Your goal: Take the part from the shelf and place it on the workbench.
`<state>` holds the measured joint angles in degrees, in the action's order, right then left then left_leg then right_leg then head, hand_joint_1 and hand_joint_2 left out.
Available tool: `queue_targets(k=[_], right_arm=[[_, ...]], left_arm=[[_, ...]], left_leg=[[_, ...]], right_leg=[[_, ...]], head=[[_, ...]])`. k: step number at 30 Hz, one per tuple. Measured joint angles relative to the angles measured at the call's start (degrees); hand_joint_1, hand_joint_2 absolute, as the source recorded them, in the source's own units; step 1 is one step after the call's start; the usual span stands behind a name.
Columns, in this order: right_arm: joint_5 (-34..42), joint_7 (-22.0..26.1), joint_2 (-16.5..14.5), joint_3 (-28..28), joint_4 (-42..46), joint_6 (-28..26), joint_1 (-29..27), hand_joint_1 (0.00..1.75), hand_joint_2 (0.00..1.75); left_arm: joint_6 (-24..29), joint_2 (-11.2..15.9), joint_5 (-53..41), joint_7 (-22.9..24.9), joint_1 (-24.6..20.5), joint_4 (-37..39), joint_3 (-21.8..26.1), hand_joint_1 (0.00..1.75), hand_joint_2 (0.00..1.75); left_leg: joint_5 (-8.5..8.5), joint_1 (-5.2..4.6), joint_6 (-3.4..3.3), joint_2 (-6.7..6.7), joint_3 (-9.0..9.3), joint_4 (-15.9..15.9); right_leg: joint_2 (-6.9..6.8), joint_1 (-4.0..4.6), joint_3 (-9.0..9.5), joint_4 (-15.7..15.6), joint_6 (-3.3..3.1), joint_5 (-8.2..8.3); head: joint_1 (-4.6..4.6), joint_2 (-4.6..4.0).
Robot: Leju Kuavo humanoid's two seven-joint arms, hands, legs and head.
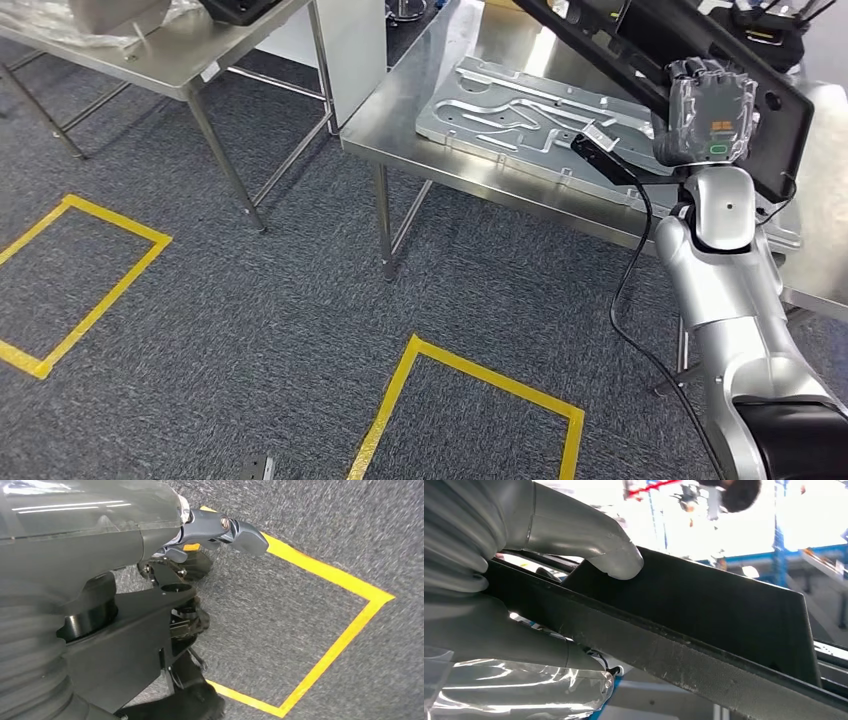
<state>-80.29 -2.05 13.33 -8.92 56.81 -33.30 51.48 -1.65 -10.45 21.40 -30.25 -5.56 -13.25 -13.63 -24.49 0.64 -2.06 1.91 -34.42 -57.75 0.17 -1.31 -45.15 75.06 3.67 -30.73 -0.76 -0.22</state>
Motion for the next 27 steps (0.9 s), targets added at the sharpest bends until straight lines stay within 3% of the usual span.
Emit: queue_targets(k=[1,2,4,5,6,8,9,11,12,14,15,16,18,20,24,26,27], right_arm=[[-0.37,-0.3,-0.15,-0.15,-0.39,0.31,0.04,1.75,1.75],[-0.62,-0.53,-0.32,-0.29,-0.75,0.48,0.16,1.75,1.75],[-1.02,-0.91,-0.78,-0.52,-1.29,0.54,0.63,1.75,1.75],[-1.24,-1.12,-1.08,-0.6,-1.52,0.51,0.86,1.75,1.75],[-1.46,-1.32,-1.38,-0.67,-1.75,0.5,0.96,1.75,1.75],[-1.88,-1.55,-1.77,-0.75,-2.04,0.56,0.79,1.75,1.75],[-2.01,-1.59,-1.95,-0.79,-2.09,0.62,0.66,1.75,1.75],[-2.13,-1.61,-2.37,-0.83,-2.11,0.71,0.5,1.75,1.75],[-2.11,-1.57,-2.69,-0.85,-2.12,0.78,0.35,1.75,1.75],[-1.2,-0.79,-3.27,-0.83,-2.12,1.32,-0.42,1.75,1.75],[-0.15,0.04,-3.53,-0.75,-2.09,1.65,-1.05,1.75,1.75],[1.48,1.18,-3.72,-0.59,-2.0,1.94,-1.79,1.75,1.75],[6.83,4.39,-3.88,0.11,-1.69,2.16,-3.36,1.75,1.75],[13.92,8.25,-3.86,1.19,-1.39,2.2,-4.77,1.75,1.75],[23.15,13.57,-3.28,2.98,-1.3,2.04,-7.28,1.75,1.75],[24.64,14.59,-2.96,3.43,-1.32,1.98,-8.08,1.75,1.75],[25.22,14.89,-2.86,3.6,-1.34,2.01,-8.36,1.75,1.75]], left_arm=[[0.02,0.02,0.11,-0.13,0.11,0.0,0.17,0.0,1.75],[0.03,0.01,0.21,-0.25,0.17,0.0,0.26,0.0,1.75],[0.07,-0.02,0.27,-0.48,0.22,0.0,0.42,0.0,1.75],[0.08,-0.02,0.29,-0.6,0.25,0.0,0.5,0.0,1.75],[0.09,-0.01,0.29,-0.74,0.33,0.0,0.57,0.0,1.75],[0.1,0.01,0.26,-1.05,0.51,0.0,0.62,0.0,1.75],[0.1,0.02,0.24,-1.19,0.57,0.0,0.63,0.0,1.75],[0.1,0.04,0.21,-1.42,0.68,0.02,0.65,0.0,1.75],[0.1,0.09,0.2,-1.46,0.83,0.05,0.66,0.0,1.75],[0.2,0.19,0.16,-1.53,1.32,0.2,0.72,0.0,1.75],[0.36,0.24,0.09,-1.61,1.52,0.27,0.77,0.0,1.75],[0.64,0.26,-0.08,-1.78,1.62,0.33,0.82,0.0,1.75],[1.41,0.27,-0.51,-2.36,1.59,0.37,0.89,0.0,1.75],[2.13,0.26,-0.84,-2.92,1.5,0.37,0.94,0.0,1.75],[2.89,0.15,-1.02,-3.27,1.42,0.38,1.01,0.0,1.75],[2.98,0.08,-1.06,-3.18,1.33,0.38,1.03,0.0,1.75],[2.95,0.07,-1.14,-3.04,1.3,0.38,1.04,0.0,1.75]], left_leg=[[-0.19,0.01,0.1,0.79,0.11,-0.07],[-0.44,0.01,0.24,1.52,0.27,-0.19],[-1.03,-0.26,0.75,2.81,0.6,-0.5],[-1.32,-0.45,1.05,3.41,0.76,-0.61],[-1.55,-0.66,1.36,4.05,0.95,-0.64],[-1.98,-0.77,1.95,5.28,1.37,-0.55],[-2.44,-0.66,2.27,4.78,1.41,-0.91],[-4.77,-0.29,2.75,1.79,-0.07,-4.6],[-6.56,-0.14,2.88,0.0,-1.74,-8.24],[-9.23,-0.08,3.0,-1.33,-5.6,-15.78],[-9.19,-0.08,2.98,-1.48,-6.72,-17.52],[-7.98,-0.08,2.89,-1.52,-6.85,-16.99],[-3.48,-0.07,2.47,-1.84,-4.44,-10.09],[-0.72,-0.09,2.04,-2.53,-1.83,-3.59],[-0.24,-0.27,0.91,-2.64,-1.03,-1.63],[0.13,-0.09,0.21,-2.34,-0.74,-1.01],[0.19,-0.08,0.04,-2.24,-0.68,-0.9]], right_leg=[[-0.23,-0.13,0.57,-1.22,0.12,1.26],[-0.82,-0.18,2.34,-4.72,0.16,3.33],[-3.89,0.25,6.67,-13.25,-0.26,6.73],[-4.89,0.57,7.89,-15.75,-0.7,7.4],[-5.35,0.89,8.34,-16.81,-1.17,7.44],[-3.69,0.99,8.32,-16.92,-2.04,7.44],[-2.95,0.87,8.41,-17.05,-2.38,7.49],[-1.57,0.54,8.65,-17.29,-3.14,7.59],[-0.83,0.53,8.68,-17.31,-3.39,7.58],[0.78,0.62,8.74,-17.25,-3.73,7.5],[1.6,0.67,8.81,-17.18,-3.82,7.43],[2.31,0.7,8.89,-17.09,-3.84,7.35],[3.44,0.69,9.06,-16.74,-3.64,7.02],[4.13,0.83,8.93,-16.24,-3.09,6.62],[4.11,0.69,8.76,-16.06,-1.75,6.3],[2.46,0.61,7.58,-13.29,-1.17,4.38],[1.44,0.55,6.15,-10.17,-0.94,2.67]], head=[[-0.01,0.0],[-0.01,0.01],[-0.01,0.01],[-0.01,0.0],[-0.02,0.0],[-0.02,0.01],[-0.03,0.0],[-0.04,0.0],[-0.04,-0.01],[-0.05,0.0],[-0.05,0.0],[-0.05,0.01],[-0.05,0.01],[-0.05,0.0],[-0.04,0.01],[-0.03,0.0],[-0.03,0.0]])
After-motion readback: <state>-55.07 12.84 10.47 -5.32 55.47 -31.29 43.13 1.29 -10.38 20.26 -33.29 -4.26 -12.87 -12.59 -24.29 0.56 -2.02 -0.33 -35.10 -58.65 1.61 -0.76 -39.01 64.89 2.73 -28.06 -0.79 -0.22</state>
